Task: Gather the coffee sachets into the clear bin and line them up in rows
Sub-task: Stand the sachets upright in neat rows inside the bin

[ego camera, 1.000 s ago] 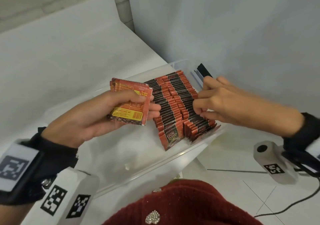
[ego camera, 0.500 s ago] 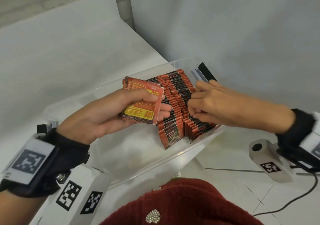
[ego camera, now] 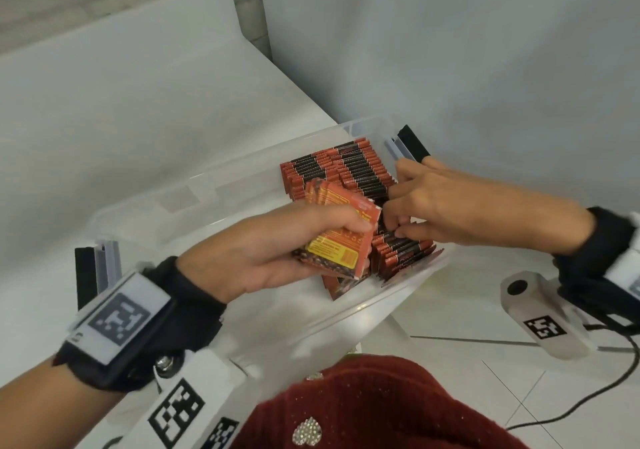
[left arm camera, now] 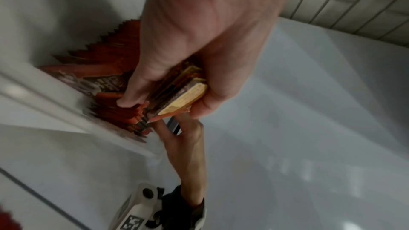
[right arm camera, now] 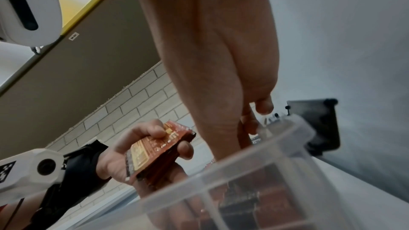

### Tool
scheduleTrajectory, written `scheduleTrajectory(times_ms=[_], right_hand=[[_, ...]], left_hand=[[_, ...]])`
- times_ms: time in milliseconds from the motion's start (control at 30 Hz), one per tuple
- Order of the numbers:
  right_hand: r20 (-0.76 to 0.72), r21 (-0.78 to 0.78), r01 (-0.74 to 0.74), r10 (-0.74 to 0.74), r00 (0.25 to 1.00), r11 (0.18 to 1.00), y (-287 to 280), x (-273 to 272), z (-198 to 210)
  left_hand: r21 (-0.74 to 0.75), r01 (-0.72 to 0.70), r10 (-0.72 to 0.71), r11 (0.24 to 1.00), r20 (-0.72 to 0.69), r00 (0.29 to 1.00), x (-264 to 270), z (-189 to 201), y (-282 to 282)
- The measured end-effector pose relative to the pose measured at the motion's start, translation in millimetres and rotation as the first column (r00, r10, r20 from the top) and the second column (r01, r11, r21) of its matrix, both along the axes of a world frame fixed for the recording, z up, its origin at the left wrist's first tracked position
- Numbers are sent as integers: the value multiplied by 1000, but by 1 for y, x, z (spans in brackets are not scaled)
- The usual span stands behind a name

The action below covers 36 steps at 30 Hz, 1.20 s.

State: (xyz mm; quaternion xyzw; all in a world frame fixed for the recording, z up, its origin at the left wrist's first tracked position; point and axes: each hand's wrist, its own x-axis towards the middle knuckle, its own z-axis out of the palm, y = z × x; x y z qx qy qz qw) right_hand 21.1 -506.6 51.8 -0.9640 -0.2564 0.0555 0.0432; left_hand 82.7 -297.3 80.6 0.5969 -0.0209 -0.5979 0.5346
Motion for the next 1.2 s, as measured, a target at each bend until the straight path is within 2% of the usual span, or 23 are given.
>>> scheduleTrajectory(times_ms=[333, 500, 600, 667, 767, 867, 1000, 1100, 1133, 1200], right_hand=[[91, -69, -18, 25, 996, 997, 4, -6, 5], [83, 7, 7, -7, 997, 1000, -2, -9, 11], [90, 131, 97, -109, 990, 987, -6, -10, 17], [79, 197, 88, -106, 991, 976, 1, -11, 15], [47, 151, -4, -3, 999, 989, 13, -16, 4], [72, 87, -11, 4, 997, 996, 13, -19, 2], [48, 111, -54, 49, 998, 992, 16, -23, 2], [14, 127, -59, 57, 998, 990, 18, -28, 2], [-21, 176, -19, 23, 1000, 984, 18, -29, 6], [-194, 299, 113, -55, 979, 948, 21, -31, 19]], left_hand=[[-21, -55, 54, 998, -34, 998, -10, -4, -11], [-29, -27, 26, 999, -19, 999, -3, 2, 2], [-54, -31, 34, 998, 43, 998, 9, 9, 19], [-29, -48, 51, 998, 108, 993, 16, 10, 30], [22, -96, 91, 995, 164, 982, 21, 7, 43], [59, -189, 176, 980, 178, 968, 25, 1, 52], [84, -379, 375, 922, 60, 925, 24, -7, 58], [103, -408, 417, 907, -81, 905, 16, -13, 56], [111, -393, 405, 913, -113, 907, 13, -16, 56], [125, -367, 383, 922, -158, 910, 7, -19, 51]])
